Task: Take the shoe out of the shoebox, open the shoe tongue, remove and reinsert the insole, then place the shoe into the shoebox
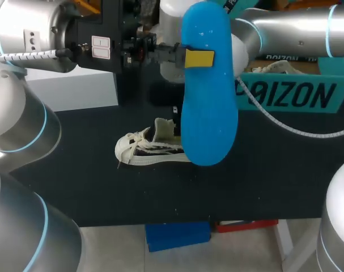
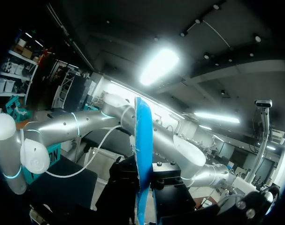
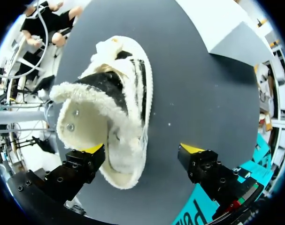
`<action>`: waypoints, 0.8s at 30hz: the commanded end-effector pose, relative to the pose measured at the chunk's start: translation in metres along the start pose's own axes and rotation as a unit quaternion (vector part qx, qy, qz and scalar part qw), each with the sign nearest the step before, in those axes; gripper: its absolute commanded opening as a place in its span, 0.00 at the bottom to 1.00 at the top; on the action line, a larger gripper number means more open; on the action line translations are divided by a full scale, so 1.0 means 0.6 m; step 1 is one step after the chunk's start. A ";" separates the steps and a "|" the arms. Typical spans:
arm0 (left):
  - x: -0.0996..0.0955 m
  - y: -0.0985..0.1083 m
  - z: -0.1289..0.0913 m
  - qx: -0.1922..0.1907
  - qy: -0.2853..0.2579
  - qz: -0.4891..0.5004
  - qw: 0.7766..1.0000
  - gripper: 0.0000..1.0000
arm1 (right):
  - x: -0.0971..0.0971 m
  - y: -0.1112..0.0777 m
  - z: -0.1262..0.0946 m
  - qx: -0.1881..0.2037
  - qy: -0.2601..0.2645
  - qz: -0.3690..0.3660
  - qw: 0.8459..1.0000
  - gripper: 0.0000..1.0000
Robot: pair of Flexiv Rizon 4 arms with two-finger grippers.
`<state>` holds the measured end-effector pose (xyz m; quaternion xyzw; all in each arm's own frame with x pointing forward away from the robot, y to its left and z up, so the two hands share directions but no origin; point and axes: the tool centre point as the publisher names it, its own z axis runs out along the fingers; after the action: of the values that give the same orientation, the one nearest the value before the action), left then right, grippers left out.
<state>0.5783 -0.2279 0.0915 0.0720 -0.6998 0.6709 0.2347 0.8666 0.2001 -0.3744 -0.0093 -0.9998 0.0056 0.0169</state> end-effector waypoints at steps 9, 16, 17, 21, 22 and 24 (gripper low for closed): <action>0.000 0.001 0.002 0.001 -0.001 0.000 1.000 0.00 | -0.010 0.020 0.032 0.067 -0.003 0.020 0.998 0.89; 0.000 0.001 0.002 0.001 -0.001 0.000 1.000 0.00 | -0.011 0.021 0.044 0.056 -0.002 0.022 0.998 0.43; 0.000 0.001 0.002 0.001 -0.001 0.000 1.000 0.00 | -0.010 0.021 0.045 0.053 -0.002 0.023 0.998 0.40; 0.000 0.001 0.002 0.001 -0.001 0.000 1.000 0.00 | -0.008 0.021 0.048 0.048 -0.004 0.022 0.999 0.02; 0.000 0.001 0.002 0.001 -0.001 0.000 1.000 0.00 | -0.008 0.021 0.049 0.043 -0.005 0.020 0.999 0.00; 0.000 0.001 0.002 0.001 -0.001 0.000 1.000 0.00 | -0.008 0.022 0.049 0.039 -0.003 0.019 0.999 0.00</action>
<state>0.5783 -0.2279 0.0915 0.0720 -0.6998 0.6709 0.2347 0.8712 0.2163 -0.4026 -0.0271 -0.9982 0.0514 0.0142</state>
